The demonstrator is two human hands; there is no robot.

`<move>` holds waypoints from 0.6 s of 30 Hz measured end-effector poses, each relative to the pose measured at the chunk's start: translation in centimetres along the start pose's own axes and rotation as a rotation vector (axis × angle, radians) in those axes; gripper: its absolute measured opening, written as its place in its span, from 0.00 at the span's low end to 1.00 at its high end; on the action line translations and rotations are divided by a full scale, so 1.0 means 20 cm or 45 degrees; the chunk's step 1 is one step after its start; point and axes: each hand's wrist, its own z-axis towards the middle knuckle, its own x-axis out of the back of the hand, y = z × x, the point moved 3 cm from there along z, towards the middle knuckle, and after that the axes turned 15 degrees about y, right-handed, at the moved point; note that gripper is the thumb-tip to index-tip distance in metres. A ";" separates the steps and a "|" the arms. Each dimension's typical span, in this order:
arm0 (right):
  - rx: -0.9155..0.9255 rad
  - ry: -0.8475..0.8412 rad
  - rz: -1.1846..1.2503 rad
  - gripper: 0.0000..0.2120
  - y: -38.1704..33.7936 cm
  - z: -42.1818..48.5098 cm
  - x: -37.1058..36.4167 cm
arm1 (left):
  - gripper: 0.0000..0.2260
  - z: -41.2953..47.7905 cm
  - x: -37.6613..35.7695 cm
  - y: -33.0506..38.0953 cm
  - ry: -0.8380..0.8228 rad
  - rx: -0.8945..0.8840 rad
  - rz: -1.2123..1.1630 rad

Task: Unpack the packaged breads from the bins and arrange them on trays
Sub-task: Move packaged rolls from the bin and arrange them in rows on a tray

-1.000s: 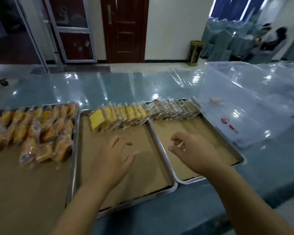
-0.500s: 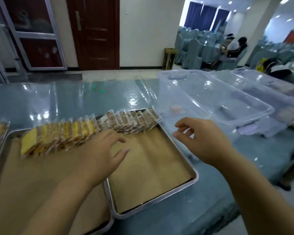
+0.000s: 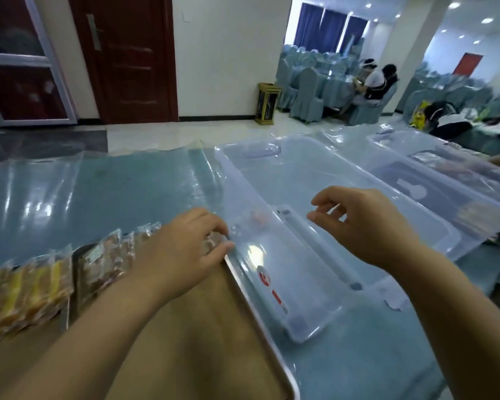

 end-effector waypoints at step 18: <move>0.509 -0.816 -0.369 0.19 0.66 0.69 -1.34 | 0.12 0.60 -0.60 -0.11 0.027 0.296 0.294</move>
